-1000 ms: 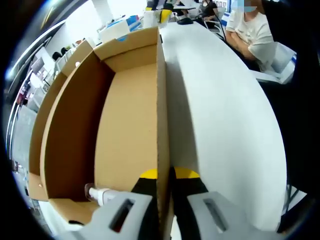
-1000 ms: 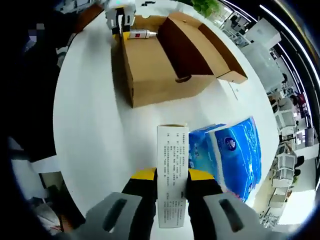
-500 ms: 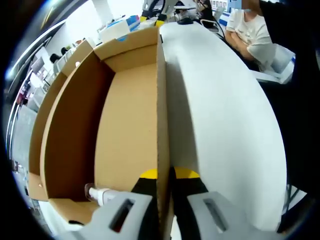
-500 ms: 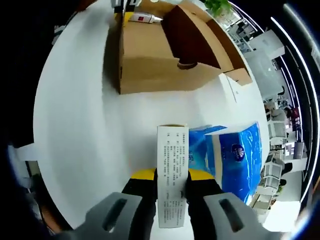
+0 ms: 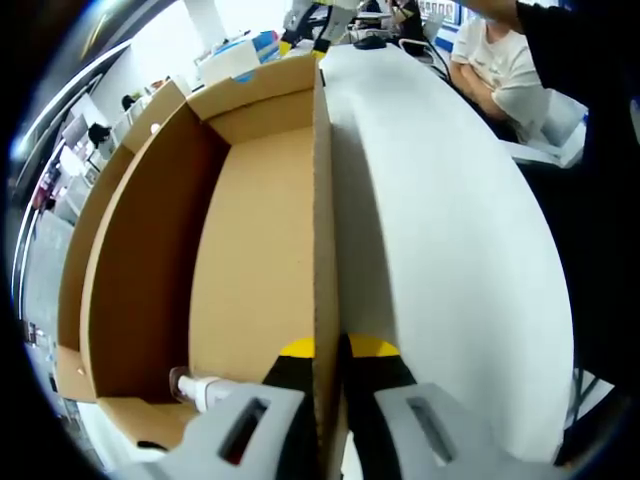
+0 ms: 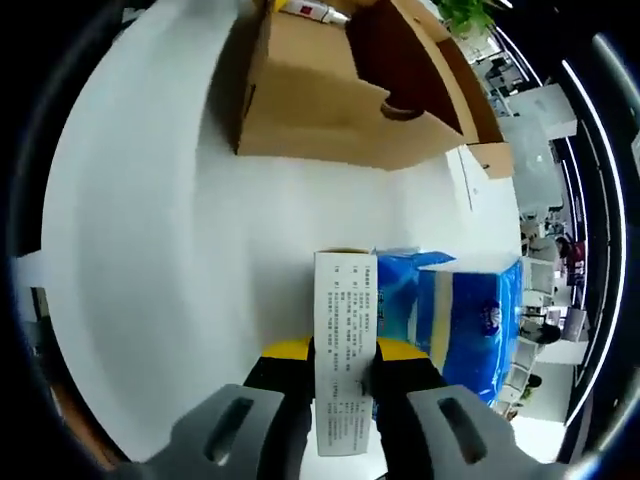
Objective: Operate the shoe box by opening the lid, removing the specified soft item, and placing it in the target area until the item is outside and the box remains undamaged.
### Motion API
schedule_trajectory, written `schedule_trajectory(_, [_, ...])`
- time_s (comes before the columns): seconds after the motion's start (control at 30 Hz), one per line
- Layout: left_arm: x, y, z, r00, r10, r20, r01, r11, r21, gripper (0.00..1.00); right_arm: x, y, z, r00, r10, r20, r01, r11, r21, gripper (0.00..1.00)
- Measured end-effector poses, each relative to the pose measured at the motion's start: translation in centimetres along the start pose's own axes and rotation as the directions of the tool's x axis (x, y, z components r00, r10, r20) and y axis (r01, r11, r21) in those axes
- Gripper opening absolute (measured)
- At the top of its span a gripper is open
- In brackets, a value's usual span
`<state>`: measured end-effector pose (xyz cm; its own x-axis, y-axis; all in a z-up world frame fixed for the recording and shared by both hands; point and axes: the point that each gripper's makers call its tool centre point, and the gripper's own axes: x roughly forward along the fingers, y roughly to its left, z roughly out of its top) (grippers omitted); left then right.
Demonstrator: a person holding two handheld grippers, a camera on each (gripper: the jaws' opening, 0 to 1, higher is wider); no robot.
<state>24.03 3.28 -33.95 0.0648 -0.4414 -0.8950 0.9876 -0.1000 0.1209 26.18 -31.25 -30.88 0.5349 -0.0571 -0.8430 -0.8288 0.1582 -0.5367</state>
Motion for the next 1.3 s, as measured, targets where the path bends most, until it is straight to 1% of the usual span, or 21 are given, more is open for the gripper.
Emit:
schedule_trajectory(0.13, [0.0,0.0,0.0,1.0,0.002,0.0,-0.002,1.0,0.0,0.03,0.7,0.5,-0.7,1.0,0.001,-0.018,-0.001,1.0,-0.011,0.21])
schedule_trajectory(0.2, [0.0,0.0,0.0,1.0,0.002,0.0,-0.002,1.0,-0.001,0.03,0.9,0.5,-1.0,1.0,-0.007,-0.022,0.007,1.0,-0.003,0.21])
schedule_trajectory(0.27, [0.0,0.0,0.0,1.0,0.003,-0.001,-0.003,1.0,-0.001,0.03,1.0,0.8,-1.1,1.0,-0.004,-0.018,0.004,1.0,0.018,0.21])
schedule_trajectory(0.6, [0.0,0.1,0.0,1.0,0.004,-0.003,-0.004,1.0,-0.003,0.03,0.9,0.9,-0.9,1.0,-0.007,0.019,0.006,1.0,0.024,0.21])
schedule_trajectory(0.63, [0.0,0.1,0.0,1.0,0.005,-0.003,-0.005,1.0,-0.004,0.03,0.9,1.0,-0.9,1.0,0.005,0.028,-0.006,1.0,0.03,0.21])
schedule_trajectory(0.7, [0.0,0.1,0.0,1.0,0.005,-0.003,-0.005,1.0,-0.005,0.03,0.8,1.4,-0.7,0.999,0.028,0.046,-0.031,0.997,0.068,0.22])
schedule_trajectory(0.77, [0.0,0.1,0.0,1.0,0.005,-0.003,-0.005,1.0,-0.004,0.03,0.6,1.4,-0.7,0.998,0.029,0.053,-0.034,0.996,0.084,0.24])
schedule_trajectory(0.87, [0.0,0.1,0.0,1.0,0.005,-0.003,-0.005,1.0,-0.005,0.03,0.5,1.4,-0.9,0.998,0.028,0.05,-0.032,0.995,0.091,0.27])
schedule_trajectory(1.17, [0.0,0.0,0.0,1.0,0.007,-0.004,-0.007,1.0,-0.004,0.03,-0.1,2.3,-0.9,0.996,0.058,0.063,-0.064,0.992,0.104,0.25])
schedule_trajectory(1.3, [0.0,0.0,-0.1,1.0,0.01,-0.006,-0.01,1.0,-0.004,0.03,-0.5,3.1,-0.8,0.995,0.079,0.064,-0.086,0.99,0.115,0.29])
